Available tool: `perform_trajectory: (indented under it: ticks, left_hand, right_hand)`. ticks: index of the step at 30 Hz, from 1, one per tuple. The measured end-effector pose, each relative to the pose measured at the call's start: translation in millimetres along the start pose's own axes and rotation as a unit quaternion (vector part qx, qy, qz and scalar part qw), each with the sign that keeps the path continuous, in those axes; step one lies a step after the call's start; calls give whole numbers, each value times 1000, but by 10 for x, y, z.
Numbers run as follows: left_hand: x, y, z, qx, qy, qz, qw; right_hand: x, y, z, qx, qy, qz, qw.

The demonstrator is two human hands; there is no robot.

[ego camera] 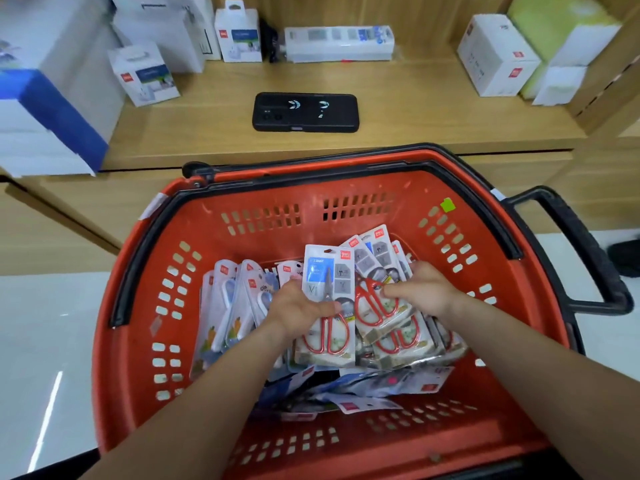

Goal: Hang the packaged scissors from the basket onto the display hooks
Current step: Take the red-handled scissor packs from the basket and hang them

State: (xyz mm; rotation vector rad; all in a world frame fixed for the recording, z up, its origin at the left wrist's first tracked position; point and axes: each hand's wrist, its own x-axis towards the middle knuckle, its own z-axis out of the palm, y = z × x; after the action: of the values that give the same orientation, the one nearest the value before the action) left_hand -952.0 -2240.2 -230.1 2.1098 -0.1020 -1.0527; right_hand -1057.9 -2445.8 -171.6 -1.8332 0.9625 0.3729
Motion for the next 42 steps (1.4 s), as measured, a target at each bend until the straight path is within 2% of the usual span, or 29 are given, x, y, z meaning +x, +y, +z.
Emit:
perform_trajectory:
  ticks: [4, 9, 14, 16, 23, 28, 35, 40, 42]
  left_hand:
    - [-101, 3, 3, -76, -27, 16, 997]
    - [-184, 48, -36, -219, 14, 9, 976]
    - [-279, 98, 63, -294, -42, -6, 955]
    - [-324, 147, 118, -292, -51, 4, 955]
    - [-498, 394, -38, -276, -8, 84, 957]
    - [-794, 555, -71, -288, -51, 125, 948]
    - [-1386, 902, -341, -312, -9, 155, 937]
    - [-1887, 1034, -687, -306, 2, 188, 933]
    - [-2039, 1043, -792, -290, 16, 214, 932]
  right_hand:
    - [-19, 54, 45, 32, 1, -19, 999]
    - [-129, 85, 40, 75, 2, -41, 996]
    - [-217, 87, 105, 138, -10, -52, 989]
    - [-262, 77, 154, 144, -18, -57, 988]
    - [-462, -54, 97, 237, -28, -107, 965]
    - [-703, -153, 132, 280, -56, -141, 948]
    - [-1158, -452, 72, 373, -52, -158, 913]
    - [-1582, -629, -69, 366, -119, -215, 898]
    - [-1705, -651, -27, 350, -121, -228, 901]
